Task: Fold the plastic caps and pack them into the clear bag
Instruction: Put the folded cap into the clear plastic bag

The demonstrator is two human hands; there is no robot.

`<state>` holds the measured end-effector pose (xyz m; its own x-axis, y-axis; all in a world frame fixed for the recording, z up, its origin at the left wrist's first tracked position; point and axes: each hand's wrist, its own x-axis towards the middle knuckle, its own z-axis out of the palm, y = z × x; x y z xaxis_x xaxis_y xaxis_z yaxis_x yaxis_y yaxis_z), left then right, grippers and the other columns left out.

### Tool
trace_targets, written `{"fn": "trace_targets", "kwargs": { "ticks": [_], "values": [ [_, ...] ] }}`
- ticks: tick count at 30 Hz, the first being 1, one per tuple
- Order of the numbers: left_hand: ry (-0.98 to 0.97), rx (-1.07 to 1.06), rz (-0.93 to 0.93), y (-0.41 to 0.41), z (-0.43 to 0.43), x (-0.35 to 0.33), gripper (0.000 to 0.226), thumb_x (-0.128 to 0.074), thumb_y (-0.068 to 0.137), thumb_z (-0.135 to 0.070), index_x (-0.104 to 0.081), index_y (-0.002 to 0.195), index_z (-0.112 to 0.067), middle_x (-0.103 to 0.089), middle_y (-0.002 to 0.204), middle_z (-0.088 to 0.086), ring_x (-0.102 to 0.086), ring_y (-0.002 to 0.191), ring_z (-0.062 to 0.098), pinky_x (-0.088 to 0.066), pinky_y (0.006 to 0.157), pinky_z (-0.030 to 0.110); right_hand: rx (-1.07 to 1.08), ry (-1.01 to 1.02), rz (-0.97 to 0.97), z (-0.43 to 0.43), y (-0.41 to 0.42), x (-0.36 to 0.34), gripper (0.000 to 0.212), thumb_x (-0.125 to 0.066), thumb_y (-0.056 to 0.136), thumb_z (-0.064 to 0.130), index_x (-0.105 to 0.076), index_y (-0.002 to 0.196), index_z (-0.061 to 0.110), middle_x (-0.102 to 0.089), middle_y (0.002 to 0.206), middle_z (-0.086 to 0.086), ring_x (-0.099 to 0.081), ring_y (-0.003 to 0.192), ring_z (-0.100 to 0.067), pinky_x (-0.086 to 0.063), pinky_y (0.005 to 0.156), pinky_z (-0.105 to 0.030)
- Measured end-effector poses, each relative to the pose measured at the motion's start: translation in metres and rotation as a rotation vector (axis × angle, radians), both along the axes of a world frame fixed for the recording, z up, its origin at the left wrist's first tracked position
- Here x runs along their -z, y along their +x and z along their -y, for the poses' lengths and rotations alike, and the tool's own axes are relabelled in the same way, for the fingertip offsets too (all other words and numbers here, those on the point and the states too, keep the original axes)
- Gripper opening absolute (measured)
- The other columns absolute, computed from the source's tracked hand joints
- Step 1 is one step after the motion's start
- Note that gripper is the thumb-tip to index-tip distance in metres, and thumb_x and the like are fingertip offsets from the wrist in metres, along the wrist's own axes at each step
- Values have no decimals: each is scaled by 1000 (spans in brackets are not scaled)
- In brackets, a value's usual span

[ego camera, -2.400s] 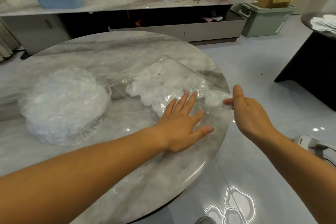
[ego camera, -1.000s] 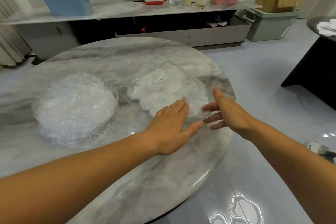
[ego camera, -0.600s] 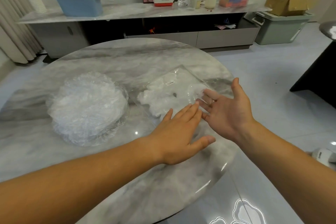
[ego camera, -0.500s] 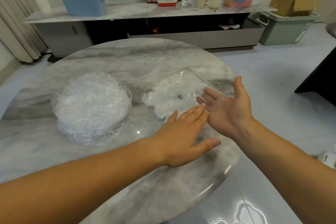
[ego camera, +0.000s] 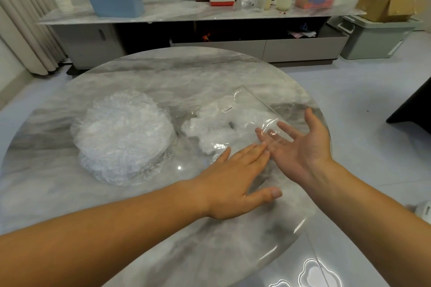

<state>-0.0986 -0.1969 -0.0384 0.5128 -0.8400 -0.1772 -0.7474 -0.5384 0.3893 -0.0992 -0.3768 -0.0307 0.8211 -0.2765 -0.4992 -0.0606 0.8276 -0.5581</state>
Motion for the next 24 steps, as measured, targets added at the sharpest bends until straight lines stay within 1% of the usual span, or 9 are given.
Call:
{"fn": "trace_targets", "kwargs": {
  "ticks": [2, 4, 6, 8, 10, 15, 20, 22, 24],
  "values": [
    [0, 4, -7, 0, -1, -1, 85, -22, 95, -71, 6, 160, -23, 18, 166, -9, 19, 150, 2, 6, 125, 46, -23, -6, 12, 0, 1, 0, 74, -57, 93, 62, -53, 133, 0, -57, 131, -26, -63, 115, -48, -47, 107, -54],
    [-4, 5, -30, 1, -2, -1, 85, -23, 95, -71, 7, 160, -24, 18, 166, -10, 20, 150, 1, 6, 125, 46, -68, -5, 28, -1, 5, 0, 81, -49, 94, 67, -49, 140, 1, -61, 132, -23, -55, 127, -44, -39, 114, -52],
    [-13, 6, -43, 3, -5, 1, 85, -23, 95, -71, 7, 160, -25, 18, 166, -11, 20, 149, 1, 6, 125, 46, -108, -10, 40, -1, 10, 0, 88, -43, 93, 72, -44, 145, 1, -61, 135, -22, -47, 137, -38, -33, 117, -50],
    [-10, 9, -45, 5, -7, 5, 85, -23, 95, -72, 8, 160, -25, 19, 165, -12, 21, 149, 0, 6, 125, 46, -131, -15, 41, 0, 12, 2, 93, -40, 93, 75, -42, 147, -1, -59, 139, -21, -44, 140, -36, -32, 117, -49],
    [4, 18, -36, 6, -8, 8, 86, -23, 95, -72, 8, 160, -25, 19, 165, -12, 22, 149, 0, 6, 125, 46, -144, -6, 51, 3, 11, 3, 92, -41, 93, 74, -42, 148, -1, -57, 141, -23, -46, 138, -37, -34, 117, -49],
    [41, 43, 8, 8, -12, 12, 86, -21, 94, -73, 7, 160, -25, 20, 165, -11, 25, 148, 0, 8, 125, 46, -119, -8, 51, 11, -3, -3, 77, -50, 97, 60, -44, 145, 0, -59, 136, -26, -58, 125, -42, -42, 113, -48],
    [50, 51, 27, 7, -15, 13, 83, -22, 96, -71, 5, 160, -27, 20, 165, -10, 27, 147, 1, 10, 124, 47, -107, -44, 18, 12, -25, -11, 70, -51, 101, 47, -37, 149, -2, -62, 132, -26, -60, 123, -44, -43, 112, -50],
    [56, 60, 39, 7, -16, 14, 80, -23, 96, -71, 3, 160, -31, 21, 165, -9, 28, 147, 2, 11, 123, 48, -123, -110, -9, 12, -35, -14, 68, -51, 102, 45, -35, 150, 0, -64, 129, -25, -61, 121, -43, -44, 111, -49],
    [48, 73, 48, 7, -19, 14, 75, -23, 96, -71, 0, 159, -36, 22, 165, -8, 30, 146, 2, 13, 123, 49, -134, -256, -98, 12, -45, -17, 61, -51, 103, 42, -38, 146, 1, -69, 122, -24, -66, 115, -41, -48, 107, -48]
  ]
}}
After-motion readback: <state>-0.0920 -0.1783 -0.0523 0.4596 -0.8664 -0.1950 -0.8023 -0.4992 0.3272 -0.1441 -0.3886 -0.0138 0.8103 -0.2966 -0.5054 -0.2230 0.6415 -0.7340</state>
